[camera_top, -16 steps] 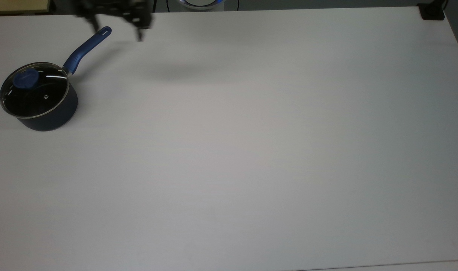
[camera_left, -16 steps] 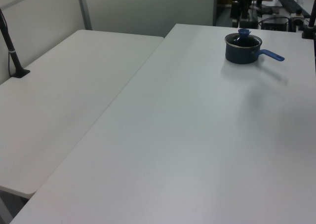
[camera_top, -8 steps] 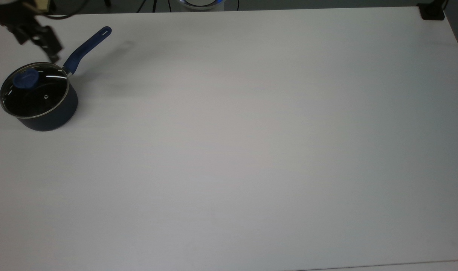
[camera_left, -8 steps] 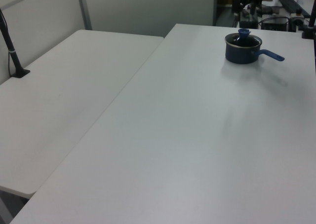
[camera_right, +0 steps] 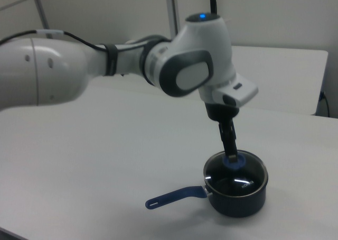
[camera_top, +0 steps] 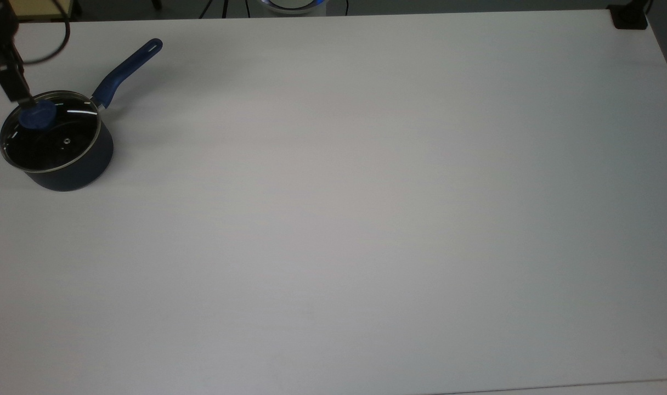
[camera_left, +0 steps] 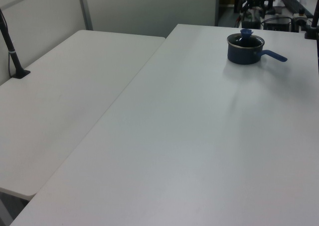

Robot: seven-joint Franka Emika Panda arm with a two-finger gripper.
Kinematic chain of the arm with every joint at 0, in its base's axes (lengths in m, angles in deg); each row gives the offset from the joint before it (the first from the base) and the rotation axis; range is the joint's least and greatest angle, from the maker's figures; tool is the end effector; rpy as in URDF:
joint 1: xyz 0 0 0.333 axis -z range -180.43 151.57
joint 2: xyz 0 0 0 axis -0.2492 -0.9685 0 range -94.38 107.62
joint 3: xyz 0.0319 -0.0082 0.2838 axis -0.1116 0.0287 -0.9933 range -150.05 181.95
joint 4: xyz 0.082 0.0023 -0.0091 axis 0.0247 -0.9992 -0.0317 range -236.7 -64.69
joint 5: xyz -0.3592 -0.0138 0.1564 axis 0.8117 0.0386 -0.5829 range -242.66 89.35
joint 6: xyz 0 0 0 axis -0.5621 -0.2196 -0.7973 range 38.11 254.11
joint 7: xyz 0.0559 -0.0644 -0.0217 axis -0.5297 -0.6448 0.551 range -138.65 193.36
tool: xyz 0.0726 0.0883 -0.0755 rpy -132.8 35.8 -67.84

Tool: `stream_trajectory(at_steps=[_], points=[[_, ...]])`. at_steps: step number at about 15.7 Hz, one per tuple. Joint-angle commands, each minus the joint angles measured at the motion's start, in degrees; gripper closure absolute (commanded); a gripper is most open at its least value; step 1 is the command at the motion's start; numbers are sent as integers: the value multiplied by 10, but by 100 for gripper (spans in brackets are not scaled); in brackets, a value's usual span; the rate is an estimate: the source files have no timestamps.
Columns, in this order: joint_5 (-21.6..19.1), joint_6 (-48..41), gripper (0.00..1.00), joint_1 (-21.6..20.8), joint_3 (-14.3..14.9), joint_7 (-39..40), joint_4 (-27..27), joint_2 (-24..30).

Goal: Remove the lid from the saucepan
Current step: 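Close the gripper on the blue knob of the glass lid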

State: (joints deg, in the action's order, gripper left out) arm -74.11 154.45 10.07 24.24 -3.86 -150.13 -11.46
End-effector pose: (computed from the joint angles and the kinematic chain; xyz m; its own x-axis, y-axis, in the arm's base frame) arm 0.5600 -0.3551 0.4208 0.4559 -0.8750 0.1630 -0.8871 -0.4616 0.0031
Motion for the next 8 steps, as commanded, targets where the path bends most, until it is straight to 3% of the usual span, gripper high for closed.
stream_trajectory(at_steps=[1,4,8], points=[[-9,31,0,1,4,-26,-9,-20],[-9,52,1,-2,2,-26,-9,-32],[-9,64,9,-6,2,-26,-10,-45]])
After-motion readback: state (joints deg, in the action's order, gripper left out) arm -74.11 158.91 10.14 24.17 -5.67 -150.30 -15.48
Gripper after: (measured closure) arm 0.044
